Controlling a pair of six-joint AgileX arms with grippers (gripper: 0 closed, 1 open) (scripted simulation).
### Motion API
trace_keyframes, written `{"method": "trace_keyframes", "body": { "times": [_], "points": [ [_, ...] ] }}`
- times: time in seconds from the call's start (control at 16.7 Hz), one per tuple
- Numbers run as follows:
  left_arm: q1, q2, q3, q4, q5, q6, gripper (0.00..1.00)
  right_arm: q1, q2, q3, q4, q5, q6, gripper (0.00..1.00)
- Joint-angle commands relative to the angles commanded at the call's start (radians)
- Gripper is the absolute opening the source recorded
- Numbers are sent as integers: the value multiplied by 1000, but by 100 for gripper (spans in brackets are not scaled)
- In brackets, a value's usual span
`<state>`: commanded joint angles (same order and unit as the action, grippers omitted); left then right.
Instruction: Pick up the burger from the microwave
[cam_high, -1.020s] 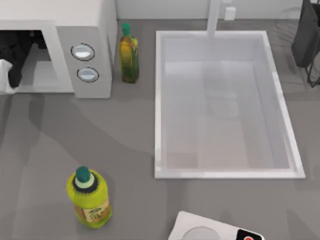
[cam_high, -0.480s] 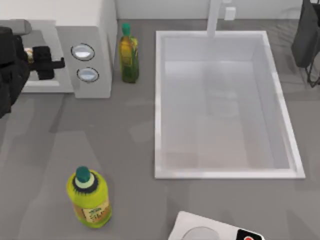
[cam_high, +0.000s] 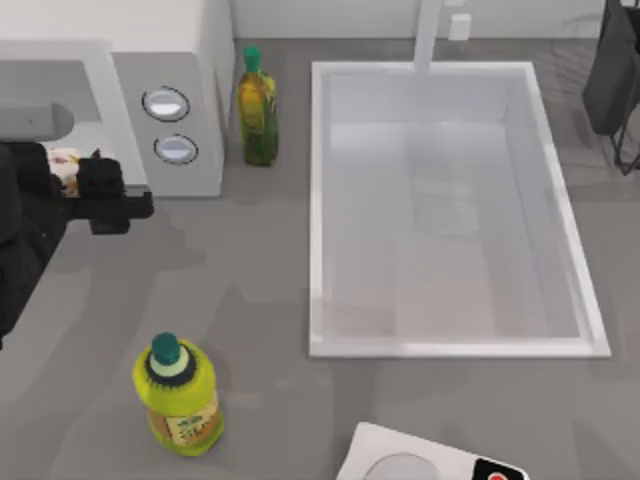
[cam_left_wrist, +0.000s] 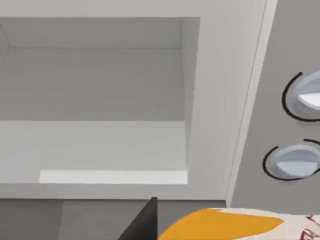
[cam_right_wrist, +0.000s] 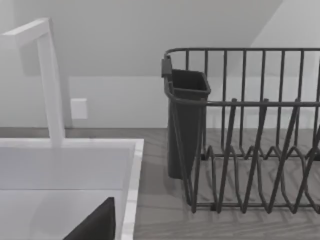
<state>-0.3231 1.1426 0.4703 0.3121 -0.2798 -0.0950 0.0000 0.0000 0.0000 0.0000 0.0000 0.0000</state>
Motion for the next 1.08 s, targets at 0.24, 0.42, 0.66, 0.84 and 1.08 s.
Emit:
{"method": "trace_keyframes", "body": {
  "times": [0.24,0.42,0.66,0.84,1.08],
  "points": [
    [-1,-4,-4,-1,-1,0,0,0,0,0,0,0,0,100],
    [8,25,-4,16,-4,3,0,0,0,0,0,0,0,100],
    [1,171,-38,171,-6,2,0,0,0,0,0,0,0,100],
    [-4,342,-82,393,-6,1,0,0,0,0,0,0,0,100],
    [-6,572,-154,735,-2,1,0,0,0,0,0,0,0,100]
  ]
}}
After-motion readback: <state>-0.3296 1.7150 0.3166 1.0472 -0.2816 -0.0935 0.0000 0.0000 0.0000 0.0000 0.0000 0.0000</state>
